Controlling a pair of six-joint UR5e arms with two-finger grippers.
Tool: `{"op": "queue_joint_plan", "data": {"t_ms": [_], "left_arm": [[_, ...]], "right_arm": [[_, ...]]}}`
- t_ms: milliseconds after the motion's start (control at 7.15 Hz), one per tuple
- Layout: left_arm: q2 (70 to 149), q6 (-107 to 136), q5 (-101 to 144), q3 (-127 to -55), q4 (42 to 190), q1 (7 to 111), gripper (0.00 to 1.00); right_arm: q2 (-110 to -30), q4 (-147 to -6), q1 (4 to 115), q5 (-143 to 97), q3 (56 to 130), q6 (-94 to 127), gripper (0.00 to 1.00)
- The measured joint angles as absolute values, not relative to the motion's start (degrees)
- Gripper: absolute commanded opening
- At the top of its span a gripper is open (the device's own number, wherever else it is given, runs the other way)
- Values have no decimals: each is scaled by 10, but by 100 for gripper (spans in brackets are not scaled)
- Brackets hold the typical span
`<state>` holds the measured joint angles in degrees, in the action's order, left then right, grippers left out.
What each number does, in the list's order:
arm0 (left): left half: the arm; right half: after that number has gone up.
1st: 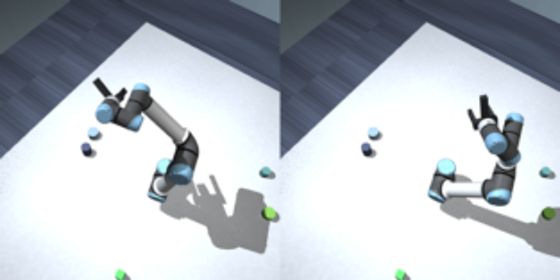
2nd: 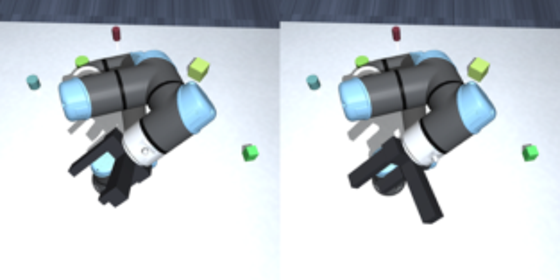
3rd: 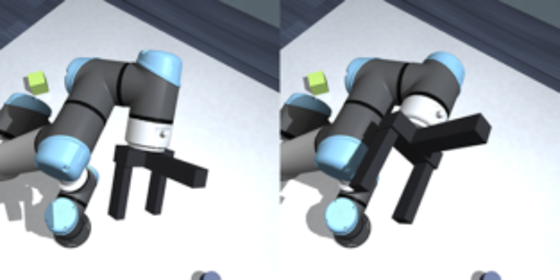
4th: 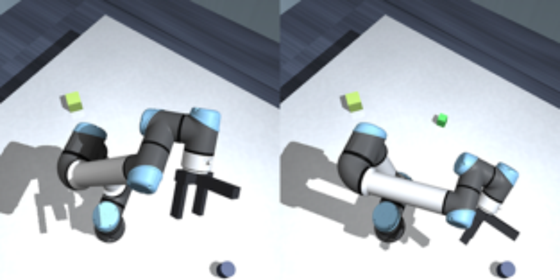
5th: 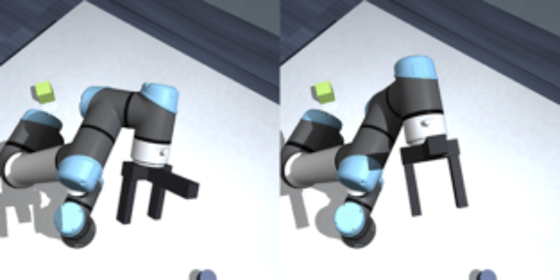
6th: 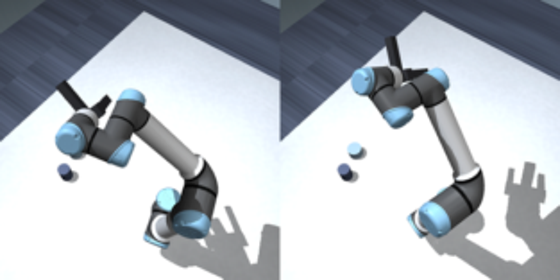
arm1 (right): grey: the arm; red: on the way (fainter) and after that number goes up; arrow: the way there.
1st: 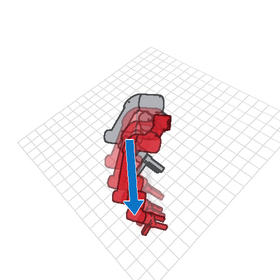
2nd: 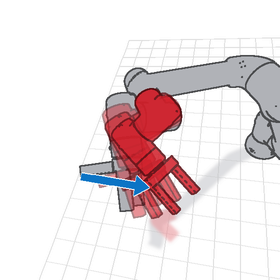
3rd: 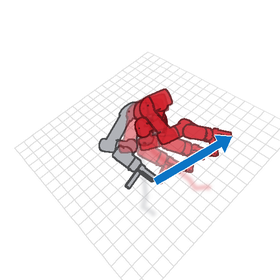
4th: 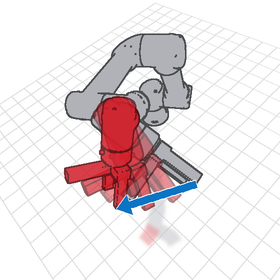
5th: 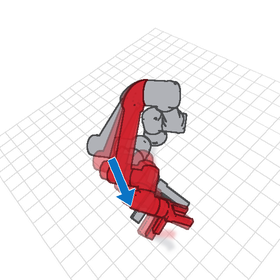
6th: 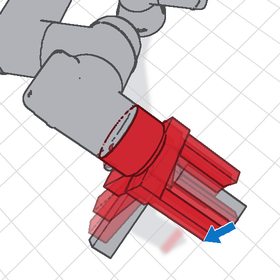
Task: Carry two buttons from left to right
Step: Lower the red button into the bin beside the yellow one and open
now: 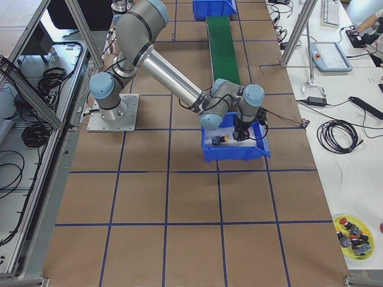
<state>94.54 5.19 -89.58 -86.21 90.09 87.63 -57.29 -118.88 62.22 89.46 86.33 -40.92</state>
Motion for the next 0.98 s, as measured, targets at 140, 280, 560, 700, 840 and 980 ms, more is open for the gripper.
{"op": "queue_joint_plan", "data": {"t_ms": [140, 280, 560, 700, 840, 980], "left_arm": [[946, 52, -896, -862, 901, 876, 100], [946, 52, -896, -863, 901, 876, 100], [946, 52, -896, -863, 901, 876, 100], [946, 52, -896, -863, 901, 876, 100], [946, 52, -896, -863, 901, 876, 100], [946, 52, -896, -864, 901, 876, 100]], "right_arm": [[-572, -1189, 622, 895, 862, -409, 11], [-572, -1189, 622, 896, 861, -409, 51], [-571, -1189, 621, 893, 863, -408, 86], [-571, -1189, 621, 891, 863, -408, 86], [-571, -1189, 621, 890, 861, -408, 87], [-573, -1188, 622, 890, 858, -407, 99]]}}
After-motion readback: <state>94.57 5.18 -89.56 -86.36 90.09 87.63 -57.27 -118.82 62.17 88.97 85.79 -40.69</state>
